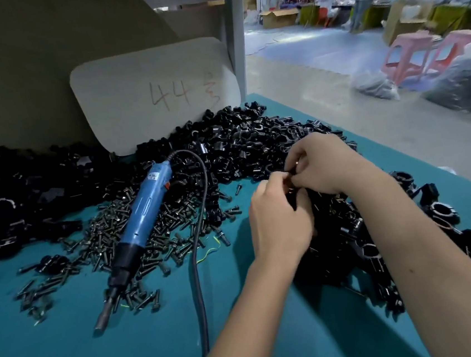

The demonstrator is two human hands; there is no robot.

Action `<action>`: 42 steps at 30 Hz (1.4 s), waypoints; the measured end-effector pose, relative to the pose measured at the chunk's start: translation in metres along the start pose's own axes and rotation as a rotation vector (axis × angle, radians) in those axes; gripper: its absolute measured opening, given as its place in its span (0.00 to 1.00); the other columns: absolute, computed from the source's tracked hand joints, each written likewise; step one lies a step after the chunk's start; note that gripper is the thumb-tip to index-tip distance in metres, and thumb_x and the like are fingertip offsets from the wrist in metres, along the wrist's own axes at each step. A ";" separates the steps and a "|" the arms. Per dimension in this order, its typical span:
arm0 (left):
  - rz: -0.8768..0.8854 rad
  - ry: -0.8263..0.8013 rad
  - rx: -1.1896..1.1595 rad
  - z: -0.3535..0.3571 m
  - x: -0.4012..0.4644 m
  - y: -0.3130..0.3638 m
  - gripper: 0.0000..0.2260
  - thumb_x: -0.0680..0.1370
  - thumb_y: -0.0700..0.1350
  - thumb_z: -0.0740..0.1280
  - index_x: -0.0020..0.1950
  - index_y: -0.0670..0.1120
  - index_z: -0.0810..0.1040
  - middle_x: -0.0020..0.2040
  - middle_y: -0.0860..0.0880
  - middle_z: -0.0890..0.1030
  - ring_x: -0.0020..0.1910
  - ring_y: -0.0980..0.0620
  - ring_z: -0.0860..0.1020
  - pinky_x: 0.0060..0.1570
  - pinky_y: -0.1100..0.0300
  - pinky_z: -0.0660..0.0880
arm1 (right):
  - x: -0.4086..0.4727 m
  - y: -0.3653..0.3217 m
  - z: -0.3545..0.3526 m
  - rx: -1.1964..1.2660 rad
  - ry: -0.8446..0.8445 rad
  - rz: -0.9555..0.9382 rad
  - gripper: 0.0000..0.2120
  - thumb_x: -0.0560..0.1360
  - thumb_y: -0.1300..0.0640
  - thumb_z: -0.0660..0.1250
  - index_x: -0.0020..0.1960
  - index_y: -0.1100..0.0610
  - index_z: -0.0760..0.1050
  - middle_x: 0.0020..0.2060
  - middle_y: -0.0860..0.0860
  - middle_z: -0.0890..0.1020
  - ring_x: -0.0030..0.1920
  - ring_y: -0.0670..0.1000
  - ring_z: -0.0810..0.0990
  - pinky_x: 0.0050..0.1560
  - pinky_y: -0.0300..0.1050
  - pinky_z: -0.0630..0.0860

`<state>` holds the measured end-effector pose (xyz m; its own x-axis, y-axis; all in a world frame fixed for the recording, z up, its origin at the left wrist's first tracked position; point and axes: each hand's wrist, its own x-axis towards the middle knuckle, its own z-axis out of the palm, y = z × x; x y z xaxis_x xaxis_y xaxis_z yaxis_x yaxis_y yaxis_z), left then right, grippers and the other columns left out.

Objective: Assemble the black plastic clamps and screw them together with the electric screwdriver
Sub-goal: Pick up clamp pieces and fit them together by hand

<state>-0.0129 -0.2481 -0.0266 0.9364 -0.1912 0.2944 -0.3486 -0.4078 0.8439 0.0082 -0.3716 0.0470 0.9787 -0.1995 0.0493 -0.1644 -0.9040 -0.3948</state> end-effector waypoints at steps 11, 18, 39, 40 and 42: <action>-0.356 0.184 -0.186 -0.027 0.018 -0.024 0.10 0.74 0.36 0.65 0.41 0.50 0.80 0.38 0.54 0.83 0.37 0.56 0.80 0.32 0.67 0.72 | 0.053 -0.061 0.046 -0.277 -0.132 -0.023 0.22 0.72 0.60 0.72 0.65 0.54 0.79 0.63 0.59 0.78 0.64 0.63 0.76 0.63 0.57 0.79; -0.453 0.252 -0.123 -0.030 0.035 -0.021 0.05 0.74 0.36 0.64 0.40 0.44 0.77 0.36 0.49 0.80 0.33 0.51 0.75 0.29 0.58 0.65 | 0.068 -0.066 0.067 -0.326 -0.089 -0.053 0.17 0.78 0.58 0.69 0.65 0.56 0.71 0.63 0.57 0.77 0.67 0.62 0.73 0.54 0.56 0.75; -0.082 0.453 0.020 -0.159 0.014 -0.049 0.09 0.73 0.35 0.67 0.39 0.48 0.77 0.34 0.54 0.79 0.34 0.55 0.76 0.33 0.63 0.70 | 0.020 -0.159 0.064 0.441 0.028 -0.329 0.13 0.83 0.61 0.60 0.52 0.56 0.83 0.40 0.48 0.82 0.38 0.39 0.78 0.36 0.33 0.72; -0.093 0.497 0.034 -0.172 0.012 -0.055 0.09 0.73 0.35 0.67 0.38 0.49 0.77 0.34 0.54 0.79 0.36 0.55 0.77 0.34 0.63 0.70 | 0.014 -0.173 0.069 0.460 -0.022 -0.370 0.10 0.82 0.60 0.63 0.52 0.55 0.84 0.44 0.49 0.84 0.44 0.43 0.81 0.44 0.35 0.75; -0.136 0.599 0.113 -0.203 0.004 -0.072 0.08 0.73 0.36 0.67 0.39 0.49 0.78 0.36 0.54 0.80 0.38 0.56 0.78 0.38 0.60 0.73 | 0.003 -0.202 0.083 0.480 -0.093 -0.492 0.08 0.81 0.62 0.66 0.52 0.54 0.84 0.48 0.48 0.85 0.51 0.49 0.82 0.54 0.42 0.76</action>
<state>0.0243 -0.0381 0.0051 0.8218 0.3897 0.4157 -0.1962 -0.4914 0.8485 0.0551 -0.1581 0.0511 0.9355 0.2434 0.2562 0.3530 -0.6095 -0.7099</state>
